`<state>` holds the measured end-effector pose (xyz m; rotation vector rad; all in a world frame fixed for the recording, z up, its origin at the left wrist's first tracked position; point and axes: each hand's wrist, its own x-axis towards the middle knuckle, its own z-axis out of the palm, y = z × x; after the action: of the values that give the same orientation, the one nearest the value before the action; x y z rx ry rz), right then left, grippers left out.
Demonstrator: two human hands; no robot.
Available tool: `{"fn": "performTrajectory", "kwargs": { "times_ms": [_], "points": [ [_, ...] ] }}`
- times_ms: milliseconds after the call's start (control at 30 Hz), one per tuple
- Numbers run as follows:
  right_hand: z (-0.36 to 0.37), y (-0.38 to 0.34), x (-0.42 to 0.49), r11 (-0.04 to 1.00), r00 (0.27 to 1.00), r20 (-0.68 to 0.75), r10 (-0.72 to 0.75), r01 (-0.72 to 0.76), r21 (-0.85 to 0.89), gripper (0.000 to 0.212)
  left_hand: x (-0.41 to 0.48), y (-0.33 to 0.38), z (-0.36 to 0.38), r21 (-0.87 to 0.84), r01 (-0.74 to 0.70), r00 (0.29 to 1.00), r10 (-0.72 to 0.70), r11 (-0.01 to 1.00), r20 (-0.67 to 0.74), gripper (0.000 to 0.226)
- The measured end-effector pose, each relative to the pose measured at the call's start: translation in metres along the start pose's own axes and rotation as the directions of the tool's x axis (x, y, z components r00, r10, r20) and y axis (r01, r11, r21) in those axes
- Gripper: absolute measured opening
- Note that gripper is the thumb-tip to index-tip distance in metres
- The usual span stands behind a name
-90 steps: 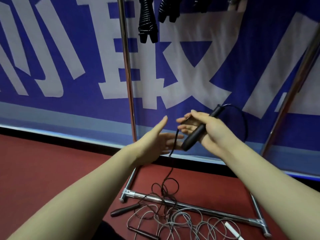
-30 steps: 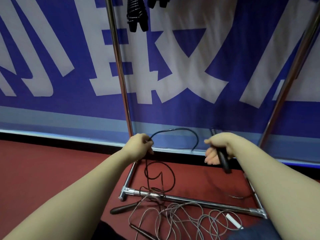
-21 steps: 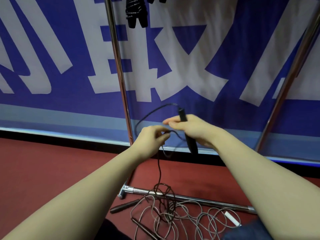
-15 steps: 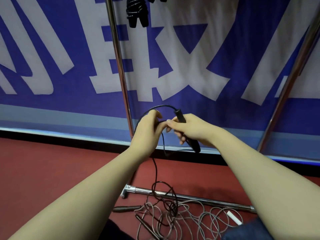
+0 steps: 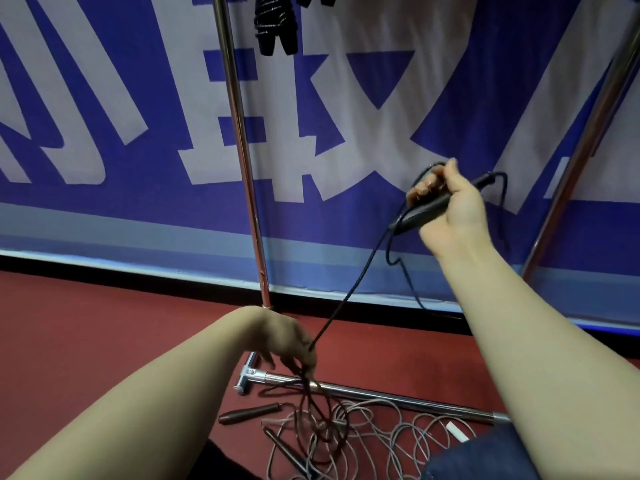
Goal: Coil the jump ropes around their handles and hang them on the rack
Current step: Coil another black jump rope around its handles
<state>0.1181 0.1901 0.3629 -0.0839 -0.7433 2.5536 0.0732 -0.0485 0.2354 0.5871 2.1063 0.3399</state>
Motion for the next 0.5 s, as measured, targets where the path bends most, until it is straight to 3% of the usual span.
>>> {"fn": "performTrajectory", "kwargs": {
  "times_ms": [67,100,133,167,200,233,267,333,433,467,500],
  "points": [
    [-0.023,0.003,0.014,0.976,0.988,-0.153,0.023,-0.055,-0.210,0.032,0.002,-0.005,-0.012,0.109,0.061,0.979,-0.038,0.992,-0.201,0.016],
    [-0.038,0.008,0.022,0.886,0.971,-0.237,0.012,-0.120,-0.449,0.028,0.002,-0.005,-0.020,0.133,0.103,0.914,-0.041,0.986,-0.403,0.016],
    [-0.054,0.014,0.028,0.675,0.955,-0.295,-0.023,-0.202,-0.710,0.022,0.001,-0.006,-0.028,0.085,0.116,0.786,-0.039,0.990,-0.618,0.015],
    [-0.069,0.020,0.031,0.391,0.946,-0.321,-0.055,-0.275,-0.878,0.020,-0.003,-0.006,-0.035,-0.003,0.085,0.617,-0.055,0.996,-0.785,0.015],
    [-0.082,0.026,0.032,0.141,0.939,-0.338,-0.056,-0.328,-0.934,0.026,-0.009,-0.002,-0.039,-0.077,0.017,0.458,-0.076,0.997,-0.886,0.017],
    [-0.089,0.031,0.030,-0.017,0.932,-0.362,-0.028,-0.362,-0.932,0.034,-0.013,0.004,-0.040,-0.113,-0.061,0.348,-0.085,0.992,-0.934,0.020],
    [-0.089,0.034,0.024,-0.062,0.924,-0.381,0.018,-0.380,-0.923,0.039,-0.018,0.010,-0.040,-0.095,-0.117,0.295,-0.057,0.989,-0.954,0.023],
    [-0.078,0.034,0.014,0.038,0.925,-0.364,0.113,-0.370,-0.928,0.039,-0.026,0.025,-0.035,0.032,-0.132,0.297,0.070,0.991,-0.952,0.025],
    [-0.050,0.032,0.002,0.454,0.928,-0.145,0.342,-0.299,-0.839,0.033,-0.028,0.038,-0.028,0.083,-0.282,0.400,0.196,0.956,-0.895,0.024],
    [-0.041,0.035,-0.003,0.529,0.919,-0.039,0.392,-0.260,-0.808,0.026,-0.027,0.040,-0.028,0.095,-0.309,0.432,0.228,0.946,-0.873,0.024],
    [-0.034,0.038,-0.008,0.526,0.905,0.054,0.422,-0.196,-0.827,0.020,-0.025,0.043,-0.027,0.128,-0.300,0.448,0.258,0.945,-0.856,0.023]
  ]
}}
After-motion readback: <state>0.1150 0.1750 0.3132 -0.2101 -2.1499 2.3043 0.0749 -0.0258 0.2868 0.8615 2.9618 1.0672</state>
